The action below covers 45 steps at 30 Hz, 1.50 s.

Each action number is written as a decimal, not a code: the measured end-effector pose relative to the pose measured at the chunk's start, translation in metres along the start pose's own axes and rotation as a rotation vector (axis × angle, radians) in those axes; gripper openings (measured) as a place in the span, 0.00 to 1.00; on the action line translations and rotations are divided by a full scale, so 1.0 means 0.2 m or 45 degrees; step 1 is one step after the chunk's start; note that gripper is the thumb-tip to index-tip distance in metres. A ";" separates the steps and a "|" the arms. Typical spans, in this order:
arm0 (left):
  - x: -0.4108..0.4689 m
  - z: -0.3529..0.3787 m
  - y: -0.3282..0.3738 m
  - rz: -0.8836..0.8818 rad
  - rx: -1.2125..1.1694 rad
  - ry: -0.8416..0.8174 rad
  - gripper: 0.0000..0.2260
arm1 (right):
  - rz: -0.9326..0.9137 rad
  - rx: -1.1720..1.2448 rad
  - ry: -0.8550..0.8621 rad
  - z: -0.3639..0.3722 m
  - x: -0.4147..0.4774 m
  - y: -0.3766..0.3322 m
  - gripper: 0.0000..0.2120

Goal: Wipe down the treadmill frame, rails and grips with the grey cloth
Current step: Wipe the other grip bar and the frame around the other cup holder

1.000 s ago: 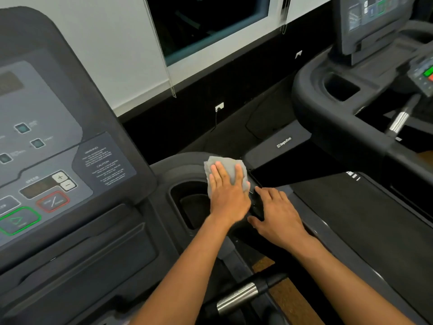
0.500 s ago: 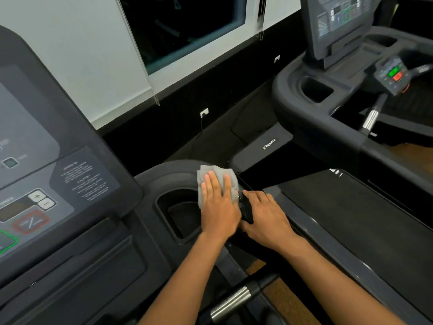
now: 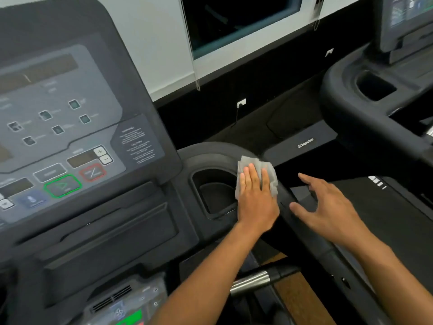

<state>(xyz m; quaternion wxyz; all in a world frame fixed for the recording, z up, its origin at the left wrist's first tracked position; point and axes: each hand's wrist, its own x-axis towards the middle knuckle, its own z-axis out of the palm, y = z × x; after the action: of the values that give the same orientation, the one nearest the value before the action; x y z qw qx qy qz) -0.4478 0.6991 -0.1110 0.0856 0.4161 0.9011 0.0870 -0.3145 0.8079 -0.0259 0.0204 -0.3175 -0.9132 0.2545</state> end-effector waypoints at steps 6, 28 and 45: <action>-0.39 0.09 -0.07 0.212 -0.066 0.119 0.28 | -0.165 -0.017 -0.034 0.11 -0.02 -0.07 0.35; -0.69 -0.03 -0.36 -0.438 0.155 0.344 0.28 | -0.268 -0.063 -0.072 0.14 -0.11 0.08 0.31; -0.47 0.06 -0.09 0.053 0.010 0.067 0.34 | -0.356 -0.055 -0.083 0.15 -0.21 0.09 0.31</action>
<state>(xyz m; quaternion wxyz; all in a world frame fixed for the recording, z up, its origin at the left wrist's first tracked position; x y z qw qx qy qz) -0.3983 0.6172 -0.1188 0.0585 0.4327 0.8945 0.0960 -0.2772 0.7812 -0.0556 0.0191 -0.1793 -0.9540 0.2397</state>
